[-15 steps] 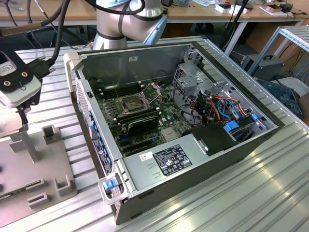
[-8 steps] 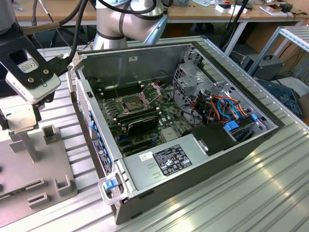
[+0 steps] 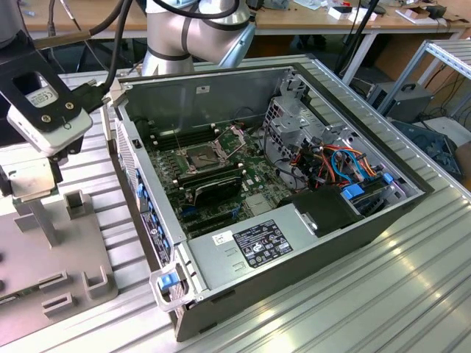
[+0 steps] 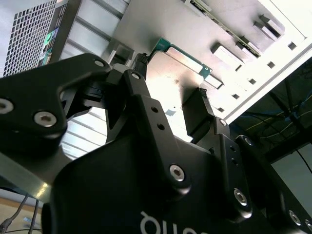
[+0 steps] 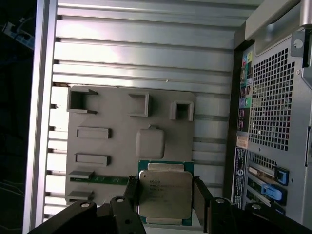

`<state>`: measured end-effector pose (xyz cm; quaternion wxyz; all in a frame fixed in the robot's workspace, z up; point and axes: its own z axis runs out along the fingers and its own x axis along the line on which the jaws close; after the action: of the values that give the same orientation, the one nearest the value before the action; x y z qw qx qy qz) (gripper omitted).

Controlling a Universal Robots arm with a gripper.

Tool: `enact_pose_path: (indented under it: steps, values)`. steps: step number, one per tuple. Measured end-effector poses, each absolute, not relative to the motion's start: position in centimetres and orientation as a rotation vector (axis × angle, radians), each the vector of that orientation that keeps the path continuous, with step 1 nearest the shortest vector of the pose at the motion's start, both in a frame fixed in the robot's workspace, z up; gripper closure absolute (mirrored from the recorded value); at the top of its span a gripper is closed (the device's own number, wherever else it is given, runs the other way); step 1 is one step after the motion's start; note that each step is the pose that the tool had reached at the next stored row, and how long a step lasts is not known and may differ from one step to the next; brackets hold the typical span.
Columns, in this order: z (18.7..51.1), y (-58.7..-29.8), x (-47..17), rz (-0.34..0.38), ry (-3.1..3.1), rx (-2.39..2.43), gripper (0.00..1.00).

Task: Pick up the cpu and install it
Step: 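Pick up the cpu and move it towards the insertion slot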

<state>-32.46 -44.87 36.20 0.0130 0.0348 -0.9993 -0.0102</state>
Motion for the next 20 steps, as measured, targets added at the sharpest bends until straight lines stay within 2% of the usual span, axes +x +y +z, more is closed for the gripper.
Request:
enact_pose_path:
  steps: [20]
  values:
    - [37.1, -44.9, -31.0, -0.032, -3.114, 0.108, 0.45]
